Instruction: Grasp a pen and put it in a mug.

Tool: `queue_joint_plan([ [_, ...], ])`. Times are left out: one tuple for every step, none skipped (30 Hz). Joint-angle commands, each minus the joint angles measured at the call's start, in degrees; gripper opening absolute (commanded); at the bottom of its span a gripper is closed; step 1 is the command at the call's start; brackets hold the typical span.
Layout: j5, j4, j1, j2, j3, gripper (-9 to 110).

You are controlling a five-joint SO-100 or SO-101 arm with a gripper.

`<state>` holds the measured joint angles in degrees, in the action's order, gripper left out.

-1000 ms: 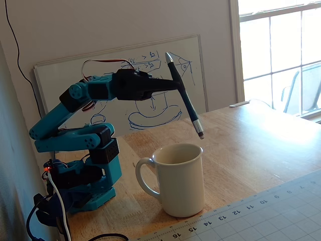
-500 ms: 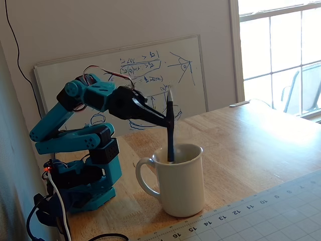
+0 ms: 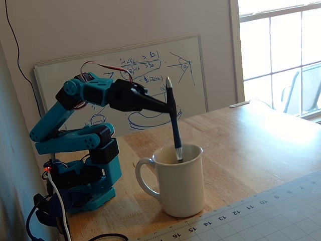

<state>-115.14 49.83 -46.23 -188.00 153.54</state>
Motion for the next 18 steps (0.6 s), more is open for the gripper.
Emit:
queue_joint_plan([
  [-0.7, -5.9, -0.4, 1.0, -5.0, 7],
  [-0.2, -5.9, -0.3, 1.0, -5.0, 8],
  [0.0, -6.1, -0.4, 1.0, -5.0, 8],
  [0.1, -6.2, -0.4, 1.0, -5.0, 8],
  [0.2, -6.2, -0.5, 0.9, -5.0, 8],
  [0.2, -6.2, -0.5, 0.9, -5.0, 9],
  [0.2, -6.2, -0.5, 1.0, -5.0, 9],
  [0.2, -6.1, -0.5, 1.0, -5.0, 9],
  [0.2, -6.0, -0.5, 1.0, -5.0, 9],
  [0.2, -6.0, -0.5, 1.0, -4.9, 9],
  [0.2, -5.9, -0.5, 1.0, -4.9, 9],
  [0.2, -5.9, -0.5, 1.0, -4.9, 9],
  [0.2, -5.9, -0.5, 1.0, -4.9, 9],
  [0.2, -5.9, -0.5, 1.0, -4.9, 9],
  [0.2, -5.9, -0.5, 1.0, -4.9, 9],
  [0.3, -5.9, -0.5, 1.0, -4.9, 9],
  [0.3, -5.9, -0.5, 1.0, -4.9, 9],
  [0.3, -5.9, -0.4, 1.0, -5.0, 9],
])
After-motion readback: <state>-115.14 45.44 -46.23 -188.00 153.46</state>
